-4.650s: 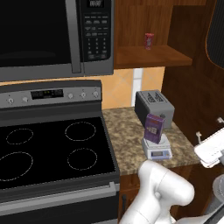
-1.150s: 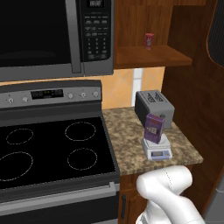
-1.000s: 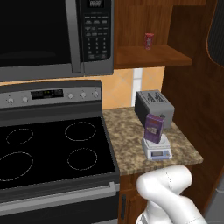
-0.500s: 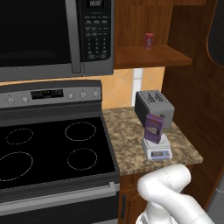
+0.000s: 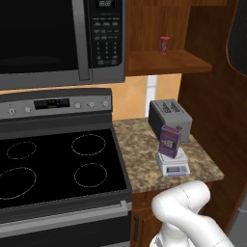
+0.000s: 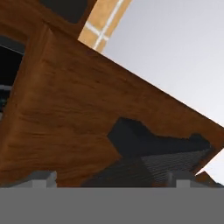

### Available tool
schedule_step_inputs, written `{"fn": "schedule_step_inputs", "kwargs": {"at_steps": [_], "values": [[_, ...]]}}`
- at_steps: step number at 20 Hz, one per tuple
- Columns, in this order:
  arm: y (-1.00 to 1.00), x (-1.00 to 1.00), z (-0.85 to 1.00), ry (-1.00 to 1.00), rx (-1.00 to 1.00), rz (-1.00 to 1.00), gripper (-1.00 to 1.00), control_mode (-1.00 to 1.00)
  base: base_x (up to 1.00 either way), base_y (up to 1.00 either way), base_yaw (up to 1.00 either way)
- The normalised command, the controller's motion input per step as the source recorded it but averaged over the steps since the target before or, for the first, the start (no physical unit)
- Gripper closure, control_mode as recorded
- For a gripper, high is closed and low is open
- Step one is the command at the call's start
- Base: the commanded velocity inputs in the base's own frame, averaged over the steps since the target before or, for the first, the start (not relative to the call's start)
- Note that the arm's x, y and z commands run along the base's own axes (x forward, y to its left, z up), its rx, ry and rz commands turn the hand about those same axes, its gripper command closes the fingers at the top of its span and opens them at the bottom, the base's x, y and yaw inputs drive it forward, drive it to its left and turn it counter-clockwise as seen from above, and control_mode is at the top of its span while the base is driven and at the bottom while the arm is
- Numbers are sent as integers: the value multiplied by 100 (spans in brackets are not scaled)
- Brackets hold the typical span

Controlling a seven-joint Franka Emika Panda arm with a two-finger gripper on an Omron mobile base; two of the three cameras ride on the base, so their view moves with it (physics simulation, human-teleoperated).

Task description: Pick the cereal and place it on the digital scale for weighing, and close the cabinet.

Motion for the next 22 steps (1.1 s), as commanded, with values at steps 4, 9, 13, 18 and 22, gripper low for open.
{"fn": "schedule_step_inputs", "kwargs": {"at_steps": [4,9,13,18,22], "values": [[100,85,95,-33,-22,0,-100,-100,0,0,0],[100,84,58,-3,-34,-13,-100,-100,0,0,0],[100,89,28,0,-32,-22,-100,-100,0,0,0],[100,81,15,2,-25,-23,-100,-100,0,0,0],[100,100,-5,0,-10,-18,-100,-100,0,0,0]]}}
